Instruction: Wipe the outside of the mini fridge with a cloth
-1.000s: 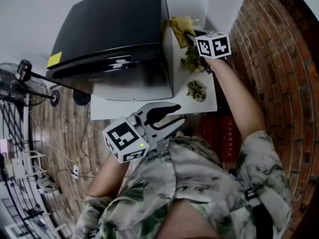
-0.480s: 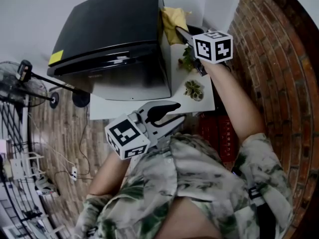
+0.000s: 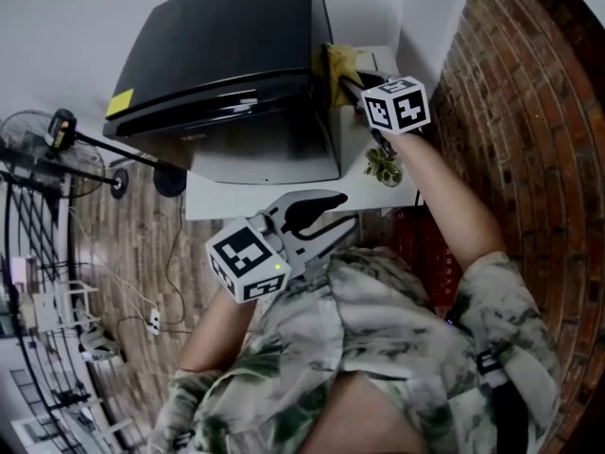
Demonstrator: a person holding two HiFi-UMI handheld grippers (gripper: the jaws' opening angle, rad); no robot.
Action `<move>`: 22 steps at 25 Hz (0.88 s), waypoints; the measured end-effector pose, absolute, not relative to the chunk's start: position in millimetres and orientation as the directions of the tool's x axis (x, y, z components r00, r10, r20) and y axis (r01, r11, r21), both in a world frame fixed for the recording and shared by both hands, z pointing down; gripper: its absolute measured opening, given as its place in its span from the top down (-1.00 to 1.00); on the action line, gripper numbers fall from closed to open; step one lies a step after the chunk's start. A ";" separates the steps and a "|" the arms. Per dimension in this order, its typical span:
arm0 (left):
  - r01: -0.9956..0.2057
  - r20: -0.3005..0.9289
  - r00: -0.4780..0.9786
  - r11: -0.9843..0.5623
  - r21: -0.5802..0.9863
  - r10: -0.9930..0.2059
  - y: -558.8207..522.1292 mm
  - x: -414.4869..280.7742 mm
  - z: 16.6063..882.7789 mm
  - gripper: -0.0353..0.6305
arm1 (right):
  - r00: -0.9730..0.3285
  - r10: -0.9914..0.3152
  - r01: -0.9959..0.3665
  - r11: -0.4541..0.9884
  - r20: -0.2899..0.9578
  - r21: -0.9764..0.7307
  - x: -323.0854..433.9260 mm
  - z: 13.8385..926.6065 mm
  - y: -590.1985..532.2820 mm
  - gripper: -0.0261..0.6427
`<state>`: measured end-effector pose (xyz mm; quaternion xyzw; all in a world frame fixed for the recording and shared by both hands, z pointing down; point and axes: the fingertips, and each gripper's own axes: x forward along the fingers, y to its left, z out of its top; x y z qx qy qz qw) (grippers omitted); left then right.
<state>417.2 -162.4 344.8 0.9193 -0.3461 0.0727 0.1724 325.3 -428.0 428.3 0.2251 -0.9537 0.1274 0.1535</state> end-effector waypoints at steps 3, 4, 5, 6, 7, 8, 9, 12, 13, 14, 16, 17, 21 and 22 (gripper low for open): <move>-0.661 0.258 0.750 -0.699 0.273 -0.609 -162.2 417.1 347.9 0.48 | -0.832 -0.385 -0.479 0.861 0.399 -0.170 325.8 461.2 -425.8 0.64; -0.660 0.258 0.751 -0.699 0.275 -0.608 -162.4 417.5 348.8 0.48 | -0.823 -0.385 -0.484 0.860 0.417 -0.163 326.0 471.7 -425.7 0.64; -0.659 0.259 0.752 -0.699 0.278 -0.606 -162.8 417.9 349.6 0.48 | -0.814 -0.387 -0.489 0.859 0.433 -0.153 326.3 481.6 -425.9 0.64; -0.658 0.259 0.753 -0.700 0.279 -0.604 -163.2 418.3 350.3 0.48 | -0.805 -0.389 -0.494 0.858 0.449 -0.143 326.6 491.0 -426.5 0.64; -0.657 0.260 0.754 -0.700 0.281 -0.603 -163.4 418.8 350.9 0.48 | -0.795 -0.391 -0.499 0.857 0.464 -0.132 327.2 500.3 -427.3 0.64; -0.656 0.262 0.755 -0.700 0.282 -0.601 -163.4 419.5 351.5 0.48 | -0.784 -0.394 -0.504 0.855 0.480 -0.121 328.0 509.7 -428.0 0.64; -0.654 0.263 0.756 -0.701 0.284 -0.599 -163.1 420.3 352.0 0.48 | -0.773 -0.395 -0.508 0.854 0.496 -0.112 328.9 519.2 -428.4 0.64; -0.649 0.265 0.761 -0.704 0.288 -0.593 -163.0 423.7 354.0 0.48 | -0.747 -0.391 -0.513 0.853 0.538 -0.092 331.9 544.4 -427.6 0.64; -0.647 0.266 0.762 -0.705 0.289 -0.590 -163.3 424.6 354.6 0.48 | -0.738 -0.389 -0.514 0.853 0.551 -0.086 332.9 551.4 -427.2 0.64; -0.646 0.267 0.763 -0.706 0.290 -0.589 -163.6 425.1 355.2 0.48 | -0.730 -0.388 -0.515 0.854 0.562 -0.079 334.0 557.5 -426.9 0.64; -0.646 0.268 0.763 -0.705 0.293 -0.588 -164.4 425.0 356.0 0.48 | -0.722 -0.388 -0.519 0.851 0.572 -0.077 337.4 565.5 -426.8 0.64; -0.646 0.268 0.763 -0.705 0.294 -0.588 -164.8 424.7 356.3 0.48 | -0.724 -0.389 -0.523 0.848 0.569 -0.085 340.3 565.9 -426.6 0.64; -0.650 0.265 0.760 -0.699 0.298 -0.594 -167.2 421.2 357.2 0.48 | -0.758 -0.402 -0.532 0.836 0.514 -0.131 353.4 541.7 -424.9 0.64; -0.651 0.264 0.759 -0.698 0.299 -0.595 -168.2 420.3 357.5 0.48 | -0.768 -0.409 -0.533 0.834 0.493 -0.139 356.5 530.8 -425.0 0.64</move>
